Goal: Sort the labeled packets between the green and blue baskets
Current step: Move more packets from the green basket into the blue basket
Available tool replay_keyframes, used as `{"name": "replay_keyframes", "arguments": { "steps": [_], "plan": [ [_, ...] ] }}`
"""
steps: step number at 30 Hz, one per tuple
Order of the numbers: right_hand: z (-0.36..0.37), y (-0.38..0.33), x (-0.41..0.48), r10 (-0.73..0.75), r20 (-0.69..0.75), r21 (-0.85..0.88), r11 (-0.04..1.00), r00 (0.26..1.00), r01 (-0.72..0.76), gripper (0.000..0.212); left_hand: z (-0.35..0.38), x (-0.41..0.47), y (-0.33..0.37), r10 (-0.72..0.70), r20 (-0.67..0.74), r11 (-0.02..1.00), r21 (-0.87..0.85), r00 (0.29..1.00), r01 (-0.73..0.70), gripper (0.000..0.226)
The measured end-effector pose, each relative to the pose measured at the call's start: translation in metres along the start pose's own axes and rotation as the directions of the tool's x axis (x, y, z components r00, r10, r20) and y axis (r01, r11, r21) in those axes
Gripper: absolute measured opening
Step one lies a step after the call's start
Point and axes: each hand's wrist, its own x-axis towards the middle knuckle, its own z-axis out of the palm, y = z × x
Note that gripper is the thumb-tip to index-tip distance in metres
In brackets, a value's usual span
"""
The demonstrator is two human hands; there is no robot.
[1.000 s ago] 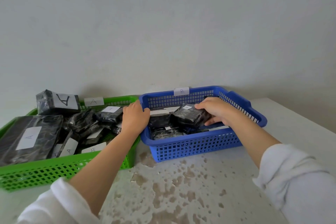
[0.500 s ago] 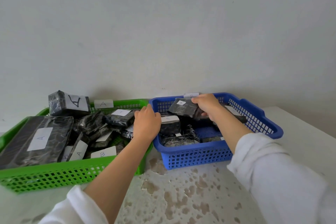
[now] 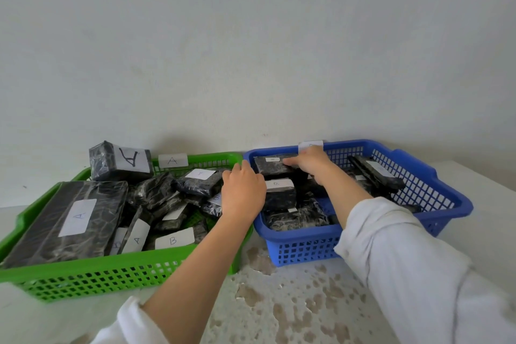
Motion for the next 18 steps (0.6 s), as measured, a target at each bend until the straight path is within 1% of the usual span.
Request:
{"name": "replay_keyframes", "arguments": {
  "steps": [3, 5, 6, 7, 9, 10, 12, 14, 15, 17, 18],
  "plan": [
    [-0.003, -0.006, -0.011, -0.080, 0.045, -0.227, 0.970, 0.996, 0.088, 0.054, -0.001, -0.001, 0.000, -0.009, 0.005, 1.000, 0.007, 1.000, 0.009, 0.013],
    [-0.002, -0.013, -0.022, -0.193, 0.014, -0.368, 0.912, 0.981, 0.184, 0.056, -0.006, -0.002, 0.000, -0.029, 0.045, 0.999, -0.017, 0.999, 0.030, 0.015],
    [0.001, -0.017, -0.030, -0.276, -0.010, -0.380, 0.890, 0.961, 0.252, 0.056, -0.011, -0.002, 0.000, -0.038, 0.070, 0.998, -0.046, 0.997, 0.041, 0.019],
    [0.006, -0.023, -0.040, -0.354, -0.018, -0.352, 0.878, 0.935, 0.326, 0.053, -0.017, -0.002, -0.002, -0.053, 0.094, 0.994, -0.087, 0.994, 0.061, 0.025],
    [0.016, -0.039, -0.064, -0.492, 0.029, -0.264, 0.836, 0.870, 0.481, 0.042, -0.037, -0.003, -0.014, -0.078, 0.090, 0.987, -0.135, 0.993, 0.090, 0.035],
    [0.023, -0.048, -0.077, -0.547, 0.071, -0.230, 0.805, 0.834, 0.547, 0.036, -0.049, -0.005, -0.025, -0.066, 0.068, 0.988, -0.132, 0.996, 0.075, 0.034],
    [0.037, -0.065, -0.098, -0.626, 0.165, -0.188, 0.739, 0.762, 0.647, 0.028, -0.077, -0.013, -0.053, -0.015, 0.058, 0.997, -0.080, 0.998, 0.020, 0.026],
    [0.054, -0.079, -0.112, -0.651, 0.260, -0.202, 0.686, 0.714, 0.699, 0.030, -0.105, -0.022, -0.088, 0.030, 0.082, 0.999, 0.010, 0.996, -0.031, 0.019],
    [0.063, -0.085, -0.114, -0.636, 0.306, -0.243, 0.667, 0.708, 0.704, 0.034, -0.117, -0.025, -0.105, 0.045, 0.092, 0.997, 0.056, 0.995, -0.050, 0.016],
    [0.081, -0.093, -0.112, -0.560, 0.368, -0.392, 0.631, 0.742, 0.670, 0.050, -0.135, -0.029, -0.133, 0.050, 0.151, 0.983, 0.166, 0.987, -0.075, 0.019],
    [0.089, -0.095, -0.108, -0.512, 0.379, -0.471, 0.611, 0.771, 0.637, 0.058, -0.142, -0.030, -0.145, 0.039, 0.212, 0.967, 0.240, 0.976, -0.091, 0.024]
  ]
}}
